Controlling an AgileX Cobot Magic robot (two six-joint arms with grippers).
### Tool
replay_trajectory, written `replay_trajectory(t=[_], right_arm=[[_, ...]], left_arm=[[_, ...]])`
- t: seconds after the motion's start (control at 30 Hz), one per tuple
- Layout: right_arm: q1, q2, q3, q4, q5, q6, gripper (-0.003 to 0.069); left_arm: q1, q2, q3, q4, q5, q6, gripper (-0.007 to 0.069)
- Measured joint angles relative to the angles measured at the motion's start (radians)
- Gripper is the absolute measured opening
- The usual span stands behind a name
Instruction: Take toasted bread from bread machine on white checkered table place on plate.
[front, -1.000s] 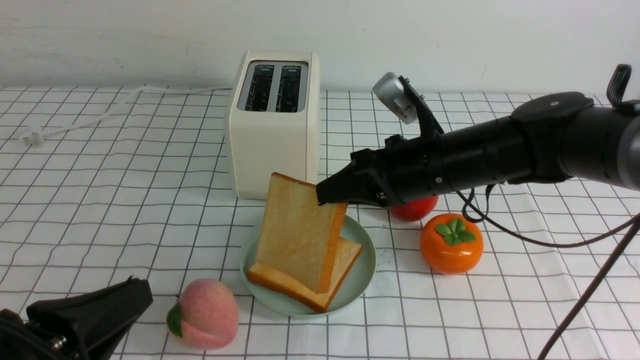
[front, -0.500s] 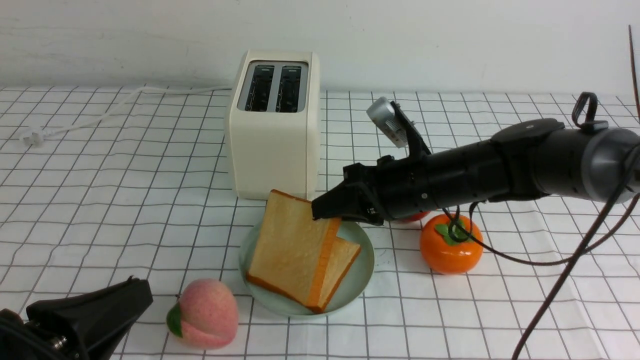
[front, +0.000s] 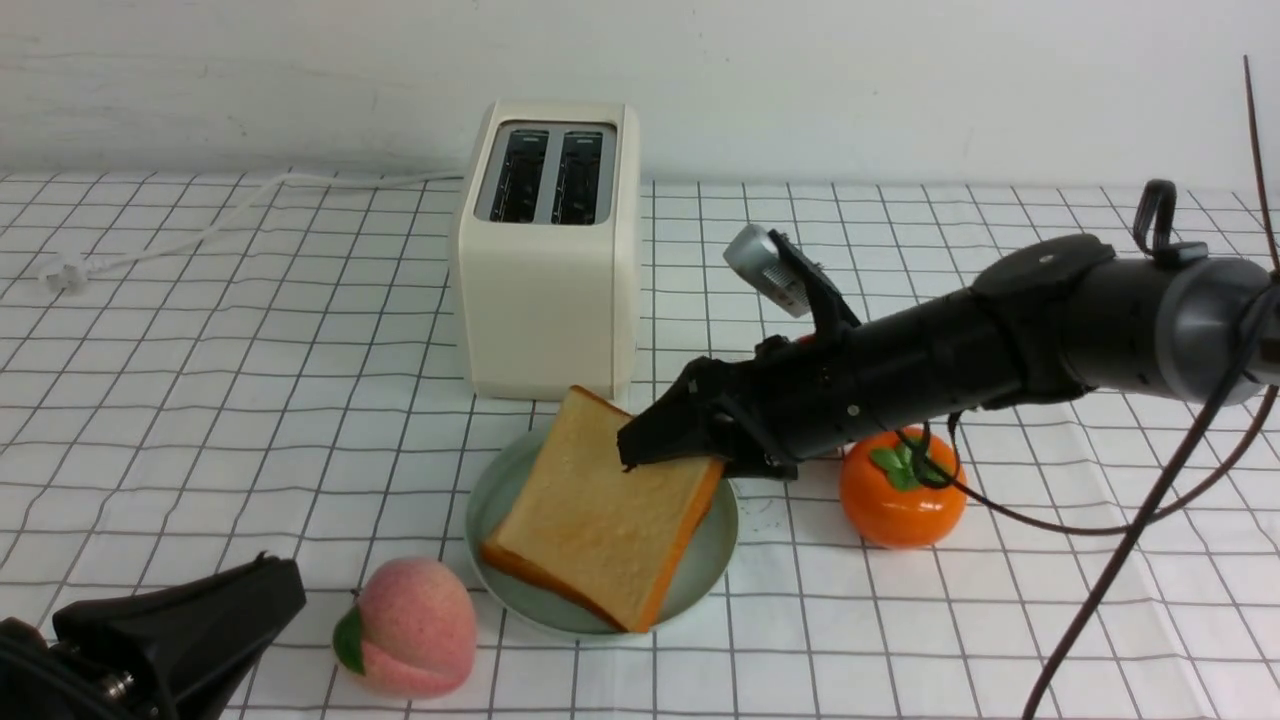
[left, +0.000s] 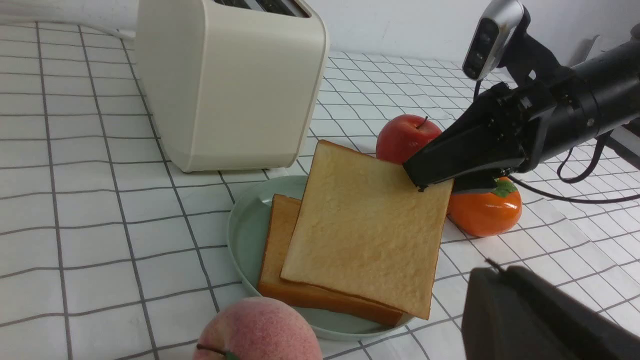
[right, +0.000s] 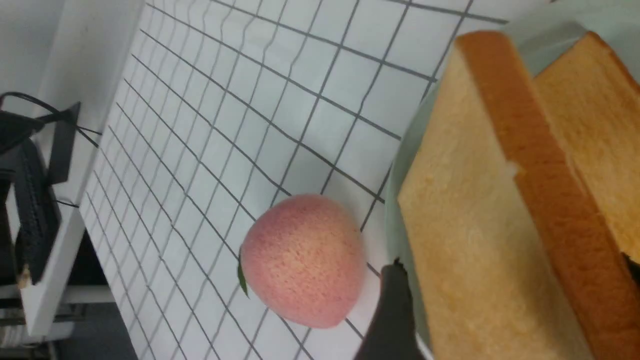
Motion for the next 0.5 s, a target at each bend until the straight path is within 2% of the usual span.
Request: replay_trajectory(t=[0.13, 0.17, 0.23, 0.33, 0.43, 0.5], right_arm=[[0.000, -0.042, -0.044, -0.166, -0.007, 0.087, 0.0509], [0.000, -0.045, -0.047, -0.166, -0.007, 0.093, 0.0509], [0.000, -0.088, -0.088, -0.298, -0.004, 0.168, 0.0481], [0.000, -0.123, -0.114, -0.383, 0.008, 0.221, 0.0459], [0.000, -0.197, -0.135, -0.500, 0.039, 0.298, 0.0401], [0.000, -0.263, -0.137, -0.565, 0.059, 0.350, 0.0335]], left_arm=[[0.000, 0.000, 0.000, 0.000, 0.000, 0.000, -0.0013], [0.000, 0.000, 0.000, 0.000, 0.000, 0.000, -0.0013], [0.000, 0.000, 0.000, 0.000, 0.001, 0.000, -0.0013], [0.000, 0.000, 0.000, 0.000, 0.001, 0.000, -0.0013], [0.000, 0.000, 0.000, 0.000, 0.001, 0.000, -0.0013], [0.000, 0.000, 0.000, 0.000, 0.001, 0.000, -0.0013]])
